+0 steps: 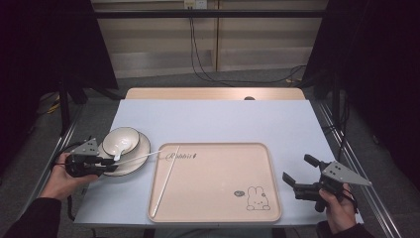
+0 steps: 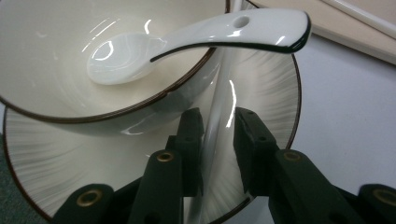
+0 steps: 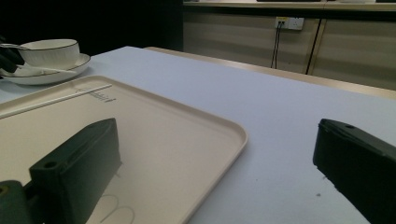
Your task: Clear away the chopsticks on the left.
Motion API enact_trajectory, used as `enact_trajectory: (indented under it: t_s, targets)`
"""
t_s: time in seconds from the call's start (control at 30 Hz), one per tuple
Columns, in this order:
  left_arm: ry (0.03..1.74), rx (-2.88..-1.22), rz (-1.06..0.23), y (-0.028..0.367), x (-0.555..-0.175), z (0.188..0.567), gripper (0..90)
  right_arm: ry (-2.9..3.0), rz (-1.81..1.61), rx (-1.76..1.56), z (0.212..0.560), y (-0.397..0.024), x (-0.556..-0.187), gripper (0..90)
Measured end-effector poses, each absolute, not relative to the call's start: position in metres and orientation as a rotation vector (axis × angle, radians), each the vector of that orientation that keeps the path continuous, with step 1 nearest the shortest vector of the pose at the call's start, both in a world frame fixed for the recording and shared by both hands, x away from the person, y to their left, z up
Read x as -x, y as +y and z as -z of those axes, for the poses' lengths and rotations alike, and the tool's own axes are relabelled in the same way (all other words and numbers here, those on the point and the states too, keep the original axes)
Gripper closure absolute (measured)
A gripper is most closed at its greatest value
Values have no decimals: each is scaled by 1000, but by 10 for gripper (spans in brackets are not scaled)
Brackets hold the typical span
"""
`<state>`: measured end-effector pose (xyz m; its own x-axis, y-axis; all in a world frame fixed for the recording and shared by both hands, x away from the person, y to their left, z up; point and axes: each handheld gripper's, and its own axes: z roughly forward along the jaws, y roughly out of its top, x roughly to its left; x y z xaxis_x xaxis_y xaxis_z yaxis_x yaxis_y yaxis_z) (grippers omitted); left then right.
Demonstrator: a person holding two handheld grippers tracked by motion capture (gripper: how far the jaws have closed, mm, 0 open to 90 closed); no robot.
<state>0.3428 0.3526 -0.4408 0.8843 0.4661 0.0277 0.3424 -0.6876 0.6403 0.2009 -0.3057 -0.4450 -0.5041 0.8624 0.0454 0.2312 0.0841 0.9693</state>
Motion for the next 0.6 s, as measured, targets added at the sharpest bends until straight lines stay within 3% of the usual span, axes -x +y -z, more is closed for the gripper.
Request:
enact_trajectory:
  t_s: [0.2,0.5,0.6]
  targets:
    - [554,-2410,-234,345,-345,442,775,1801,-1447,-1078,445,-306,-201,5]
    - [521,-2421,-202,333,-346,445,777,1801,-1447,-1080,445,-306,-201,5]
    - [509,-2438,-187,331,-348,444,835,1807,-1447,-1079,445,-306,-201,5]
